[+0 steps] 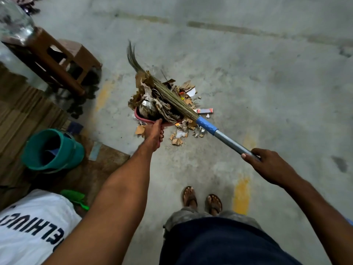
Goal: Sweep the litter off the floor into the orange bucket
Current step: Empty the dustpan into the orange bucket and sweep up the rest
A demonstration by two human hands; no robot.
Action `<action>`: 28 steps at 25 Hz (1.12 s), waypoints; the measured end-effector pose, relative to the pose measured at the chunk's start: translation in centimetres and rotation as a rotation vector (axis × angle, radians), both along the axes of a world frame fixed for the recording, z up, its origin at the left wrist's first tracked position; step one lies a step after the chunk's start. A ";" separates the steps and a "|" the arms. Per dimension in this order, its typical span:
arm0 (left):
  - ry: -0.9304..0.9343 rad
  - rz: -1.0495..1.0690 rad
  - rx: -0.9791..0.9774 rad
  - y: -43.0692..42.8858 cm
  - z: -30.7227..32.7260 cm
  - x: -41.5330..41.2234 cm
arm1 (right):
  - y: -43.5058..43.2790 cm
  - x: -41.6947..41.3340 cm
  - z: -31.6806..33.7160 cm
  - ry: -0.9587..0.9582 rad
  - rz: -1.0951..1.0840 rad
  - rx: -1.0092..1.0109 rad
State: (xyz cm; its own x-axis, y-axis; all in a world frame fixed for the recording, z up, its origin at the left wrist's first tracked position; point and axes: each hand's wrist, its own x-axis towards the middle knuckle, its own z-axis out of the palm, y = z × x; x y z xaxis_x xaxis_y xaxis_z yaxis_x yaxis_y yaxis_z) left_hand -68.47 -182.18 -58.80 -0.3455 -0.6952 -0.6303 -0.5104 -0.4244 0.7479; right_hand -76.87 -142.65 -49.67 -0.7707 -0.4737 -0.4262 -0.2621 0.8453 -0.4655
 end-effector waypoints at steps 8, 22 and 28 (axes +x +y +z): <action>0.026 -0.034 0.015 -1.1 0.6 -0.8 | -0.8 2.5 0.6 0.004 -0.054 -0.017; 0.045 -0.110 -0.039 -1.2 1.2 -2.1 | -0.8 3.1 0.0 0.013 -0.122 -0.040; 0.079 -0.146 -0.033 0.2 1.3 -3.7 | 1.0 3.6 -0.1 0.043 -0.167 -0.007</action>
State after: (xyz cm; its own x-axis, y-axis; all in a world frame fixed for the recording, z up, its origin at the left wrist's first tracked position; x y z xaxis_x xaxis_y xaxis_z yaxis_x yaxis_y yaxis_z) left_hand -72.20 -181.95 -57.50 -0.4918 -0.6539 -0.5749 -0.5043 -0.3243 0.8003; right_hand -73.25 -141.69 -49.75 -0.8561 -0.3405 -0.3887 -0.1382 0.8757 -0.4627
